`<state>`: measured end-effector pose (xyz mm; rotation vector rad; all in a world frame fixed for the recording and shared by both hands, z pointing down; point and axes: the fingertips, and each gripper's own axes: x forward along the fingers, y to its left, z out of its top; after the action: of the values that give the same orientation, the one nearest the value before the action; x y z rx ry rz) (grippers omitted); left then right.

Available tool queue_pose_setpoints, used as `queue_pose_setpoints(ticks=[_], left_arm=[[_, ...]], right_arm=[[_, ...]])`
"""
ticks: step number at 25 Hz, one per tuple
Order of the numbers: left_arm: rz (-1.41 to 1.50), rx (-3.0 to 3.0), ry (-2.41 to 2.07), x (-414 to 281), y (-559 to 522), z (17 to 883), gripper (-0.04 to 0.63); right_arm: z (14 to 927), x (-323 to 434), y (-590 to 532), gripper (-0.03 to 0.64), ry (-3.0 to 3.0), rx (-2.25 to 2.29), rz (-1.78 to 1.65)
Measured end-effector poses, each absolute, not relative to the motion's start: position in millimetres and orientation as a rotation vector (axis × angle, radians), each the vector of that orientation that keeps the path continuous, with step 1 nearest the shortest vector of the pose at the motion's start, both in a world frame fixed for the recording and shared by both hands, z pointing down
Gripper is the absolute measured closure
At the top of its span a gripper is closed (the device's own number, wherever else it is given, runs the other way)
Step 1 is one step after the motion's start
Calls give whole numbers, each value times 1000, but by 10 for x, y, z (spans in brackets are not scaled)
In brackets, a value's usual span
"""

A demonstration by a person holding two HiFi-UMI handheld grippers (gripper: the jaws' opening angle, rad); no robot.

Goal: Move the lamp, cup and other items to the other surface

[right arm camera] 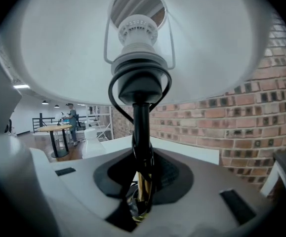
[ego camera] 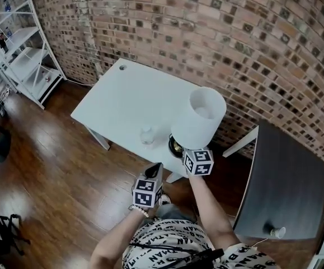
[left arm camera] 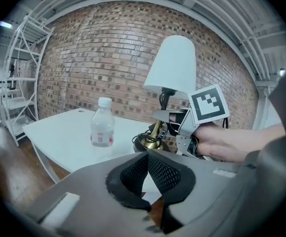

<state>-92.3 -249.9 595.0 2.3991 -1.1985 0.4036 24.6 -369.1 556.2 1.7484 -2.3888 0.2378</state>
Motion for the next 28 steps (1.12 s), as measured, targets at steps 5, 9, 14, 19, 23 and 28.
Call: queue_pose_setpoints(ticks=[5,9,14,19,23,28], left_arm=[[388,2351,-1264,-940,-2751,6095,595],[379,2330,-1295,-959,-2865,6200,595],[375,2306,-1308,-944,-2933,6329,595],[371,2294,-1319,-913,-2972,6359,595],[372,2281,-1328,-925,-2978,6390,595],[373,2268,-1330,-953,-2989,6412,595]], right_arm=[[5764,19,-4101,535,-2462,1640,234],[5932,-114,-4332,535,-2494,1568,206],[6118,-270,-4500,535,-2514,1495,189],[6200,-355,-4571,535,-2529,1456,196],[6238,-375,-4591,535,-2532,1442,189],[6245,-367,-4606,534,-2543,1442,188]])
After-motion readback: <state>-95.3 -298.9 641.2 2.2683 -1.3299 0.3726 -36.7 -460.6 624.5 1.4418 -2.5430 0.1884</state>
